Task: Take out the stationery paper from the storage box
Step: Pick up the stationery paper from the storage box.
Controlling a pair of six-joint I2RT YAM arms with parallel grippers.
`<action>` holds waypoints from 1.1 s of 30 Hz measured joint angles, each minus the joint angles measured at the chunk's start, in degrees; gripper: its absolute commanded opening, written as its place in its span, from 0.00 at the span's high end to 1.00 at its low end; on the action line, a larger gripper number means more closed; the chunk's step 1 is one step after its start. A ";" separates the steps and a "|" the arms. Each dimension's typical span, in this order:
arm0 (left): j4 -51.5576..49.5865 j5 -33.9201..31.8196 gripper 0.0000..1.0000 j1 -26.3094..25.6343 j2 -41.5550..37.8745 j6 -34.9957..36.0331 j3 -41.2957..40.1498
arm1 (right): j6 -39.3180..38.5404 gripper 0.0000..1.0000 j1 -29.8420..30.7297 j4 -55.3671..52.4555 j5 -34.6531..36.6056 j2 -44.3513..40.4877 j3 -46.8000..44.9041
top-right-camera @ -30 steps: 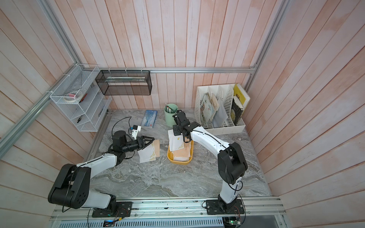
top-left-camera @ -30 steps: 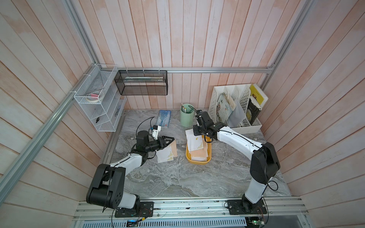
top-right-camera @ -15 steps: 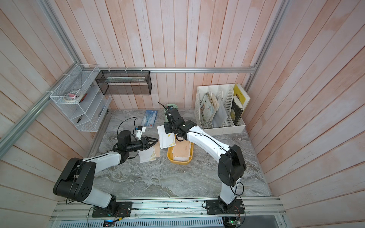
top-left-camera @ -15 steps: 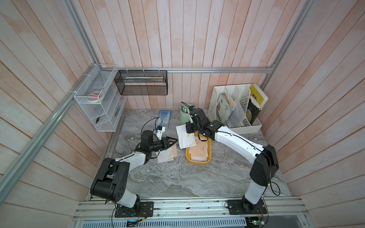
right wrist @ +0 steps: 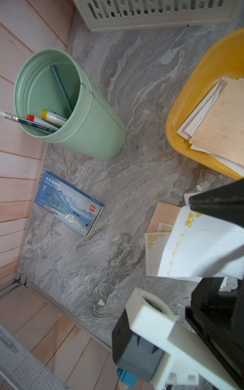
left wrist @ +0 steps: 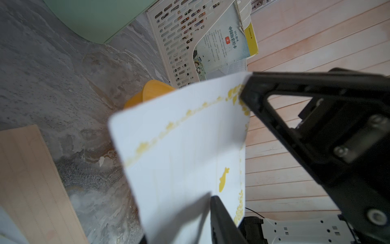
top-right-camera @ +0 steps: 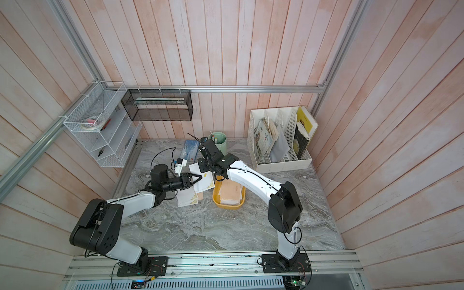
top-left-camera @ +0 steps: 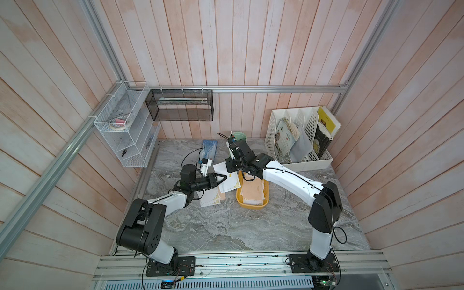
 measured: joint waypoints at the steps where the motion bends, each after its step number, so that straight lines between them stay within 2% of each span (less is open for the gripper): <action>1: 0.15 -0.04 0.96 0.00 0.00 0.42 0.00 | 0.00 1.00 0.02 -0.09 0.00 0.17 0.00; 3: 0.22 -0.22 1.00 0.00 0.00 0.31 0.00 | 0.00 1.00 0.00 -0.31 0.04 0.42 0.00; 10: 0.28 -0.28 1.00 -0.04 -0.39 0.52 0.00 | 0.28 0.75 -0.02 0.52 1.51 0.09 -1.51; 14: 0.52 0.37 1.00 -0.04 -1.92 0.52 0.00 | 0.72 0.67 -1.57 5.64 -1.27 -3.65 -10.16; 16: 1.11 0.92 1.00 -0.04 -2.89 0.52 -0.02 | 1.88 0.59 -4.13 11.56 -7.26 -7.93 -18.01; 18: 2.08 1.73 1.00 -0.04 -3.78 0.48 -0.07 | 5.62 0.51 -8.68 22.08 -16.41 -13.84 -28.52; 20: 3.15 2.21 1.00 -0.04 -4.44 0.28 -0.28 | 11.17 0.49 -14.03 34.49 -26.12 -18.16 -37.44; 22: 4.13 2.56 1.00 -0.04 -4.94 0.09 -0.61 | 17.22 0.48 -18.40 46.88 -34.40 -19.08 -42.80; 24: 4.74 2.97 1.00 -0.04 -5.05 -0.15 -0.72 | 24.00 0.47 -20.41 59.67 -42.36 -17.31 -45.46; 27: 5.33 3.43 1.00 -0.04 -5.07 -0.37 -0.72 | 32.33 0.46 -20.04 75.14 -51.21 -13.07 -45.81; 33: 5.75 3.63 1.00 -0.04 -5.46 -0.76 -0.72 | 46.36 0.46 -19.61 97.63 -59.74 -3.48 -45.53</action>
